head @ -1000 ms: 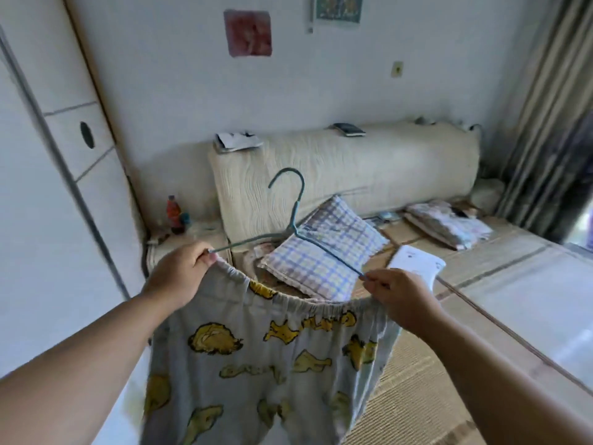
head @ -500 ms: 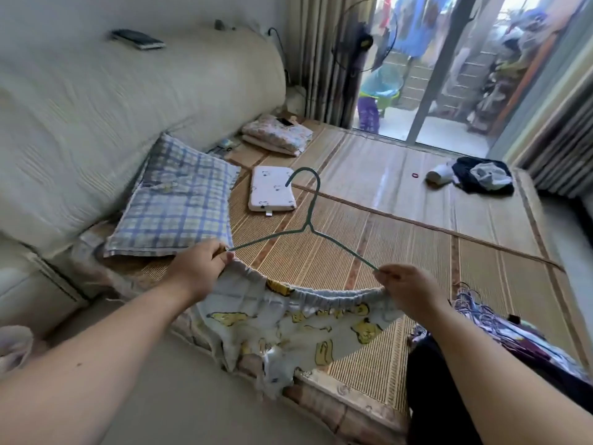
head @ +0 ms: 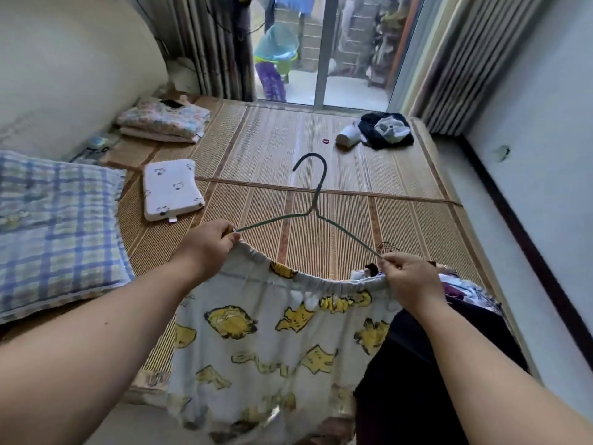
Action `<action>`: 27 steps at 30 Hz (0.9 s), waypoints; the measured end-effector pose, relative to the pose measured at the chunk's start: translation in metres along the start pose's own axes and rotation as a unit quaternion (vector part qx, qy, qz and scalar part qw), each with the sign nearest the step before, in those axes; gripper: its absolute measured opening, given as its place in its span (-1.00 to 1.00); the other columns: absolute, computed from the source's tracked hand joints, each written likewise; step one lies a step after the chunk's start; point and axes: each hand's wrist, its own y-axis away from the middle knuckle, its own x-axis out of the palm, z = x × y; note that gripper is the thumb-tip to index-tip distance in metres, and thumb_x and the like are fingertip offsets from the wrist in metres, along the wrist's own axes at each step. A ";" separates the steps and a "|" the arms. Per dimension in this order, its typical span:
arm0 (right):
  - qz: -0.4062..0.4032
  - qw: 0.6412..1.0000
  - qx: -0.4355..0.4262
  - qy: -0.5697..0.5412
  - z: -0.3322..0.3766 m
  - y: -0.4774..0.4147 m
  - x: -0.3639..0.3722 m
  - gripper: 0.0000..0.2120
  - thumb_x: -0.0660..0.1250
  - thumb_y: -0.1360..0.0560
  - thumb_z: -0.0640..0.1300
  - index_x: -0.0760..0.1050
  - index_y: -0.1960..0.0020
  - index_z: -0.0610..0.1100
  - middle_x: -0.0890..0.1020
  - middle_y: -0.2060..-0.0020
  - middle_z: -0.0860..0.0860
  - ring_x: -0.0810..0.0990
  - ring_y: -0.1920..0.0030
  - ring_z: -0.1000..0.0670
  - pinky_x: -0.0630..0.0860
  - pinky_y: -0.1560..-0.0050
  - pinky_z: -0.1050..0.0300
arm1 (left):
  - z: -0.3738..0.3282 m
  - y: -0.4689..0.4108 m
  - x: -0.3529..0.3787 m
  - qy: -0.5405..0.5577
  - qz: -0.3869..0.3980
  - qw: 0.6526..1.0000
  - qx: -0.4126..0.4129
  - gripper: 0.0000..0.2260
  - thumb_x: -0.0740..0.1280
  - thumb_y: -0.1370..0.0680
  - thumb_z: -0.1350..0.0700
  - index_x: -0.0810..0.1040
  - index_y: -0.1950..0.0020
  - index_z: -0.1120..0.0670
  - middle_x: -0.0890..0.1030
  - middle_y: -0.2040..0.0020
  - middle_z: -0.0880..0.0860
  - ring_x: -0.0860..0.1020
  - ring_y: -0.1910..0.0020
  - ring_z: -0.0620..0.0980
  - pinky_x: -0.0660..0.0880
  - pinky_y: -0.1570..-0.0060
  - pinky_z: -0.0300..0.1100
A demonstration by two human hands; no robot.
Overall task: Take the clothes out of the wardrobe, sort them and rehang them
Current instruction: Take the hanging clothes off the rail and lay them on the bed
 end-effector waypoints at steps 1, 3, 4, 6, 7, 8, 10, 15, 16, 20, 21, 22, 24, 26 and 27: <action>0.013 1.000 0.004 0.007 -0.007 -0.016 0.005 -0.83 0.27 -0.54 -0.05 0.64 0.08 -0.02 0.63 0.24 0.05 0.54 0.16 -0.02 0.35 0.21 0.13 | -0.002 -0.015 0.009 -0.007 0.004 1.000 -0.009 -0.84 0.20 -0.59 0.00 0.51 0.12 0.00 0.52 0.25 -0.06 0.46 0.25 -0.03 0.23 0.35 -0.13; 0.042 0.998 0.012 0.034 -0.017 -0.047 0.016 -0.82 0.25 -0.54 -0.05 0.62 0.11 -0.04 0.59 0.28 0.05 0.51 0.19 -0.02 0.31 0.23 0.12 | -0.004 -0.042 0.023 -0.026 0.013 0.999 -0.025 -0.84 0.20 -0.60 -0.01 0.50 0.12 -0.03 0.50 0.24 -0.08 0.45 0.23 -0.03 0.25 0.31 -0.12; 0.056 0.997 0.019 0.047 -0.022 -0.062 0.021 -0.81 0.24 -0.55 -0.04 0.62 0.10 -0.04 0.58 0.27 0.05 0.50 0.18 -0.02 0.30 0.22 0.13 | -0.004 -0.056 0.031 -0.035 0.015 0.999 -0.034 -0.85 0.19 -0.60 -0.01 0.50 0.12 -0.04 0.49 0.24 -0.09 0.44 0.22 -0.03 0.26 0.29 -0.11; 0.084 0.994 0.032 0.059 -0.028 -0.094 0.035 -0.81 0.22 -0.56 -0.03 0.59 0.08 -0.05 0.55 0.25 0.05 0.50 0.14 -0.04 0.29 0.21 0.13 | -0.002 -0.084 0.046 -0.050 0.016 0.997 -0.054 -0.84 0.19 -0.60 -0.01 0.48 0.15 -0.06 0.48 0.22 -0.09 0.44 0.19 -0.01 0.30 0.23 -0.09; 0.097 0.993 0.037 0.063 -0.029 -0.107 0.041 -0.81 0.22 -0.56 -0.03 0.58 0.07 -0.05 0.54 0.25 0.04 0.51 0.14 -0.05 0.29 0.22 0.13 | 0.000 -0.095 0.052 -0.056 0.015 0.996 -0.064 -0.84 0.18 -0.60 -0.01 0.47 0.16 -0.07 0.48 0.21 -0.08 0.45 0.17 0.01 0.32 0.19 -0.08; 0.111 0.991 0.043 0.066 -0.031 -0.124 0.049 -0.81 0.21 -0.57 -0.02 0.57 0.07 -0.05 0.55 0.25 0.03 0.51 0.14 -0.05 0.31 0.23 0.13 | 0.003 -0.109 0.059 -0.062 0.017 0.995 -0.073 -0.84 0.18 -0.60 -0.01 0.47 0.15 -0.07 0.49 0.20 -0.07 0.45 0.16 0.02 0.34 0.17 -0.07; 0.142 0.986 0.053 0.073 -0.032 -0.155 0.065 -0.81 0.19 -0.58 -0.02 0.54 0.06 -0.05 0.56 0.23 0.01 0.51 0.18 -0.03 0.33 0.26 0.14 | 0.013 -0.135 0.073 -0.071 0.023 0.993 -0.094 -0.84 0.17 -0.60 -0.01 0.49 0.12 -0.08 0.51 0.16 -0.04 0.46 0.14 0.03 0.39 0.13 -0.05; 0.191 0.974 0.067 0.100 -0.040 -0.223 0.120 -0.84 0.17 -0.59 -0.04 0.46 0.12 -0.04 0.50 0.30 0.05 0.44 0.31 0.07 0.26 0.42 0.18 | 0.050 -0.187 0.117 -0.056 0.046 0.987 -0.146 -0.85 0.19 -0.60 0.00 0.53 0.09 -0.10 0.55 0.22 -0.06 0.48 0.25 -0.03 0.36 0.35 -0.16; 0.197 0.972 0.073 0.109 -0.045 -0.233 0.135 -0.84 0.17 -0.59 -0.04 0.44 0.11 -0.05 0.49 0.30 0.05 0.44 0.31 0.08 0.26 0.42 0.19 | 0.058 -0.196 0.129 -0.051 0.054 0.985 -0.158 -0.84 0.20 -0.60 0.00 0.54 0.09 -0.08 0.55 0.23 -0.06 0.48 0.26 -0.04 0.31 0.38 -0.18; 0.225 0.959 0.118 0.124 -0.079 -0.260 0.198 -0.82 0.16 -0.60 -0.05 0.47 0.05 -0.12 0.53 0.26 0.00 0.48 0.28 0.03 0.40 0.32 0.14 | 0.096 -0.225 0.187 -0.035 0.112 0.977 -0.178 -0.84 0.19 -0.61 0.03 0.56 0.02 -0.02 0.57 0.19 -0.03 0.49 0.24 -0.04 0.29 0.38 -0.18; 0.229 0.956 0.130 0.128 -0.090 -0.265 0.216 -0.81 0.15 -0.60 -0.05 0.48 0.03 -0.12 0.53 0.25 0.00 0.48 0.28 0.03 0.41 0.30 0.13 | 0.106 -0.232 0.203 -0.033 0.123 0.975 -0.180 -0.83 0.19 -0.61 0.03 0.56 -0.02 0.00 0.57 0.16 -0.03 0.48 0.24 -0.05 0.29 0.38 -0.19; 0.236 0.952 0.139 0.136 -0.101 -0.268 0.230 -0.81 0.15 -0.60 -0.05 0.48 0.02 -0.12 0.53 0.25 0.00 0.49 0.27 0.03 0.40 0.31 0.13 | 0.115 -0.238 0.217 -0.036 0.132 0.974 -0.183 -0.83 0.19 -0.61 0.03 0.55 -0.05 0.01 0.57 0.13 -0.03 0.47 0.23 -0.07 0.29 0.39 -0.19; 0.247 0.945 0.153 0.152 -0.122 -0.278 0.262 -0.81 0.14 -0.60 -0.05 0.48 -0.02 -0.11 0.53 0.22 0.01 0.50 0.24 0.03 0.40 0.30 0.15 | 0.134 -0.253 0.249 -0.045 0.148 0.971 -0.180 -0.82 0.19 -0.61 0.02 0.56 -0.09 0.01 0.58 0.06 -0.01 0.49 0.17 -0.05 0.31 0.38 -0.20; 0.254 0.939 0.160 0.170 -0.136 -0.289 0.288 -0.79 0.12 -0.61 -0.06 0.47 -0.08 -0.13 0.53 0.17 -0.01 0.50 0.18 0.00 0.39 0.24 0.14 | 0.151 -0.268 0.275 -0.059 0.157 0.970 -0.174 -0.81 0.19 -0.61 0.01 0.56 -0.08 0.00 0.59 -0.03 0.02 0.50 0.09 0.00 0.37 0.28 -0.18; 0.250 0.939 0.162 0.173 -0.141 -0.292 0.297 -0.79 0.11 -0.61 -0.07 0.47 -0.09 -0.14 0.54 0.14 -0.03 0.50 0.14 -0.04 0.38 0.19 0.13 | 0.157 -0.274 0.284 -0.063 0.153 0.971 -0.172 -0.83 0.18 -0.61 0.01 0.56 -0.04 -0.02 0.59 -0.04 0.02 0.49 0.08 0.00 0.38 0.24 -0.16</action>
